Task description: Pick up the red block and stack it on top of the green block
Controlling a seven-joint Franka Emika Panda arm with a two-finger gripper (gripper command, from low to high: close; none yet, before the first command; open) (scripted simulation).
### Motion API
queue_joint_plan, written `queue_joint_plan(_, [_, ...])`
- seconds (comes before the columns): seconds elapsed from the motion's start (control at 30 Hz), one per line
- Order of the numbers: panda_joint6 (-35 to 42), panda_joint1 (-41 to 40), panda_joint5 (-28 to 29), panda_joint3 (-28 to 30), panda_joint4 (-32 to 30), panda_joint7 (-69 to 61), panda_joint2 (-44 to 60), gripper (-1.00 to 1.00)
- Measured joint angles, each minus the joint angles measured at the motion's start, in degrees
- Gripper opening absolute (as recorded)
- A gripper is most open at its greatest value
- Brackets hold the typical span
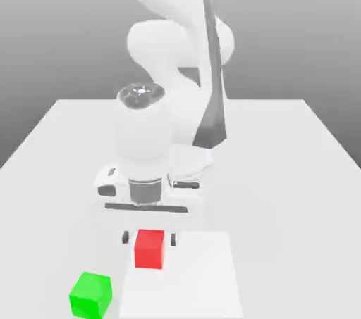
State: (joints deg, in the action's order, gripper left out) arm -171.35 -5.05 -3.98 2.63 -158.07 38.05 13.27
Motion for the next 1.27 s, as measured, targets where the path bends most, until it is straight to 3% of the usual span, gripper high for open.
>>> queue_joint_plan(0.2, [-0.11, -0.22, 0.15, -0.20, 0.02, 0.11, 0.14, -1.00])
queue_joint_plan(0.43, [10.85, -0.16, 3.54, 1.19, -0.94, 2.92, -11.80, -1.00])
queue_joint_plan(0.73, [22.33, -5.12, 2.19, 3.75, 16.30, 9.53, -5.96, -1.00])
queue_joint_plan(0.9, [16.21, -6.20, 0.04, 3.16, 19.09, 9.03, 3.01, -1.00])
queue_joint_plan(0.93, [15.15, -6.33, -0.25, 2.99, 19.18, 8.84, 4.16, 1.00])
queue_joint_plan(1.13, [14.63, -6.40, -0.38, 2.90, 19.23, 8.75, 4.74, 1.00])
queue_joint_plan(1.27, [20.12, -5.97, 1.19, 3.62, 18.96, 9.88, -1.06, 1.00])
